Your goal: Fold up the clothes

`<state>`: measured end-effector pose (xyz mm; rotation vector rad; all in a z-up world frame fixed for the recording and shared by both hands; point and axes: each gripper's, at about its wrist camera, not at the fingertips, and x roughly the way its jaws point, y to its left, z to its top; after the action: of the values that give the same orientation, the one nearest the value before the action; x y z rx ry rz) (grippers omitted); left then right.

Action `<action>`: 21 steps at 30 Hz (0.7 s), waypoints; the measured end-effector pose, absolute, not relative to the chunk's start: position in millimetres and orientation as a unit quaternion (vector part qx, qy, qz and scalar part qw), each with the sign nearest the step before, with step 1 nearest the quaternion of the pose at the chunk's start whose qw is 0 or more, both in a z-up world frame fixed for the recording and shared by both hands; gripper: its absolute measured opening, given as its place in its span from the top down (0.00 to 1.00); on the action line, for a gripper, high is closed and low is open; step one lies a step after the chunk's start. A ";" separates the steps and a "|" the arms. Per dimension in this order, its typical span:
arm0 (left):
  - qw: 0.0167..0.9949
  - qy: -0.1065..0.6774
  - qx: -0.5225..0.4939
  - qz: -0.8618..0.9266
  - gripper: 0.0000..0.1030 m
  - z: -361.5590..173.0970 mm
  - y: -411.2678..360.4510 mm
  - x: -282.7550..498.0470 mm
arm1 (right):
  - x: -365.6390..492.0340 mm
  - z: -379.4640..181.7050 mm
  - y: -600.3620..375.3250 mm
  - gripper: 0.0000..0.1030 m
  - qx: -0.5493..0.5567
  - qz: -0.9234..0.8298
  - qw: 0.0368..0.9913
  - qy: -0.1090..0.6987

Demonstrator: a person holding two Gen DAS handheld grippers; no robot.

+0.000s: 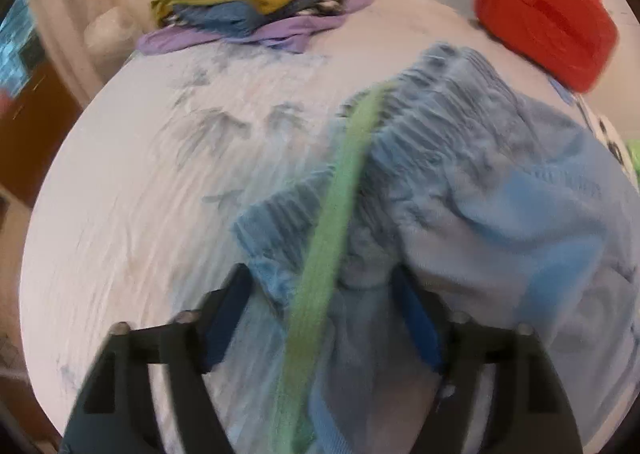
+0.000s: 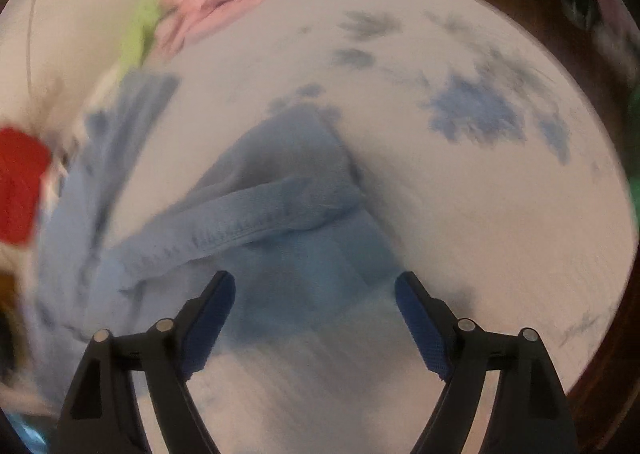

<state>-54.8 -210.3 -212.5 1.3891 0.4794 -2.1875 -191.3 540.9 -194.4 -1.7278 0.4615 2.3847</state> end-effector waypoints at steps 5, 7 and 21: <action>0.285 0.194 0.469 -0.813 0.90 -165.6 -209.3 -39.9 | -214.3 -178.5 497.3 0.91 -0.579 0.812 0.047 0.053; 0.301 0.201 0.438 -0.823 0.91 -133.9 -217.0 -21.0 | -211.6 -143.8 503.1 0.91 -0.543 0.837 0.043 0.056; 0.282 0.207 0.561 -0.750 0.85 -184.2 -205.6 77.2 | -123.0 -127.1 619.9 0.84 -0.604 0.785 0.109 0.088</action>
<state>77.2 -205.6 -184.2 1.5015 0.5533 -2.0097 -123.0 619.9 -127.1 -1.7757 0.2587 2.3065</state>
